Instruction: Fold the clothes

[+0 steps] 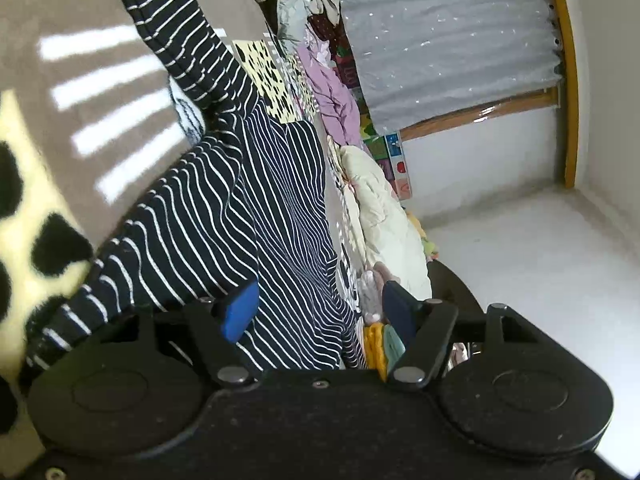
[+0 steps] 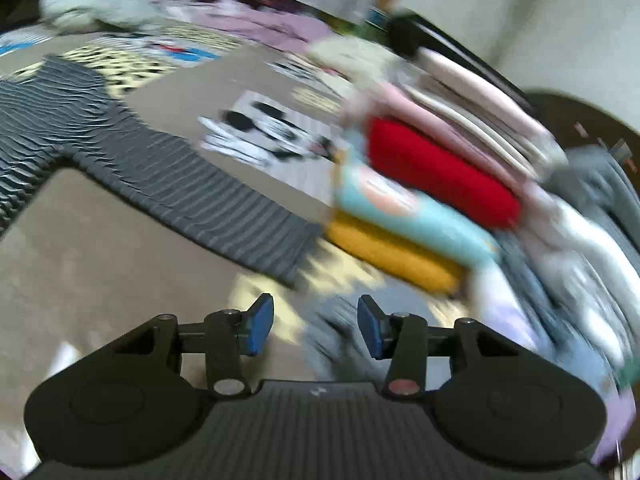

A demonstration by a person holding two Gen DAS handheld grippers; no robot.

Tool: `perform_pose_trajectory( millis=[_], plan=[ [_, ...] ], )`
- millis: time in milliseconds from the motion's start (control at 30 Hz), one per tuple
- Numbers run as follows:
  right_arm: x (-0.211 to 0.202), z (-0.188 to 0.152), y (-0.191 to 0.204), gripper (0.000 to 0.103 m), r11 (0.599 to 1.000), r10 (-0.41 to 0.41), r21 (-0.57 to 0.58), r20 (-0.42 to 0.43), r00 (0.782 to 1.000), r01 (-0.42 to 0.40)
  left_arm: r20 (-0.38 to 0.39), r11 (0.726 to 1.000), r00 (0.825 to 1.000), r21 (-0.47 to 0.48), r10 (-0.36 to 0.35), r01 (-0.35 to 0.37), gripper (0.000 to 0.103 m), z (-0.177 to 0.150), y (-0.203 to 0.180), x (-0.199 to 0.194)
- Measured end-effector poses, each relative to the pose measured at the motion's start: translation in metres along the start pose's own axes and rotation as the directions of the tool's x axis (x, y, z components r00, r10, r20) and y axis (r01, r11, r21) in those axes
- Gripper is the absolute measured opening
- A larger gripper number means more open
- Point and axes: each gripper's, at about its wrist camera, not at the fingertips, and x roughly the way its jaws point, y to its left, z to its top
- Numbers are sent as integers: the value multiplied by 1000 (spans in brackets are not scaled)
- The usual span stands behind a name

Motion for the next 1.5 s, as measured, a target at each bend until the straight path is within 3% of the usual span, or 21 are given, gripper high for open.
perform_pose_trajectory(
  millis=[133, 233, 333, 367, 400, 567, 600, 633, 667, 700, 733, 767, 800, 900, 967, 1000, 1100, 1200, 1333, 1400, 1500],
  plan=[
    [24, 18, 52, 46, 982, 70, -181, 47, 996, -60, 5, 1000, 1000, -18, -7, 7, 68, 2, 3, 0],
    [44, 18, 85, 46, 922, 6, -386, 68, 998, 20, 1, 1000, 1000, -21, -9, 9, 68, 3, 5, 1],
    [63, 18, 93, 44, 888, 0, -458, 82, 997, 38, -5, 1000, 1000, -16, -10, 10, 68, 4, 5, 2],
    [64, 22, 89, 37, 897, 23, -443, 62, 998, 7, -5, 1000, 1000, -18, -13, 13, 68, 4, 5, 2],
    [65, 29, 83, 1, 909, 52, -415, 18, 999, -40, -5, 1000, 1000, -20, -16, 16, 68, 5, 5, 1],
    [52, 36, 74, 1, 891, 152, -406, -155, 976, -203, -3, 999, 1000, -32, -27, 27, 68, 7, 7, 0],
    [47, 32, 76, 3, 879, 142, -436, -149, 978, -194, 4, 999, 1000, -35, -21, 21, 68, 6, 0, 8],
    [41, 33, 72, 12, 884, 155, -423, -134, 979, -198, 11, 999, 1000, -37, -14, 15, 68, 5, -6, 17],
    [36, 37, 62, 19, 912, 195, -343, -124, 973, -227, 10, 999, 1000, -35, -15, 15, 69, 6, -6, 18],
    [33, 42, 45, 38, 943, 229, -224, -101, 968, -246, 9, 999, 1000, -34, -14, 14, 69, 7, -5, 20],
    [34, 46, 24, 48, 966, 243, -78, -64, 968, -247, 9, 999, 1000, -32, -12, 12, 69, 8, -4, 22],
    [36, 48, 5, 48, 968, 244, 65, -31, 969, -242, 8, 1000, 1000, -30, -10, 10, 69, 9, -4, 24],
    [42, 46, -12, 50, 951, 230, 213, -9, 973, -223, 7, 1000, 1000, -27, -9, 9, 69, 10, -3, 26],
    [69, 30, -51, 50, 811, 203, 559, 12, 979, -175, 5, 1000, 1000, -24, -12, 12, 69, 7, -5, 21],
    [87, 22, -54, 46, 770, 173, 625, -11, 985, -128, 6, 1000, 1000, -26, -12, 12, 69, 8, -5, 23],
    [89, 21, -50, 45, 771, 173, 624, -12, 985, -128, 6, 1000, 1000, -26, -11, 11, 69, 8, -5, 24],
    [83, 17, -40, 13, 761, 178, 633, 3, 984, -139, 5, 1000, 1000, -25, -12, 12, 69, 9, -7, 26],
    [55, 14, -42, 3, 756, 123, 642, 52, 991, -127, 5, 999, 1000, -31, -17, 17, 69, 10, -7, 27],
    [62, -7, -39, 6, 775, 178, 624, -66, 982, -98, 3, 1000, 1000, -25, -18, 19, 69, 9, -9, 29],
    [54, -12, -41, 9, 761, 175, 637, -22, 984, -121, 3, 1000, 1000, -23, -20, 20, 69, 10, -9, 29],
    [50, -9, -52, 34, 681, 173, 714, 62, 983, -164, 4, 1000, 1000, -23, -16, 16, 69, 11, -9, 32]
  ],
)
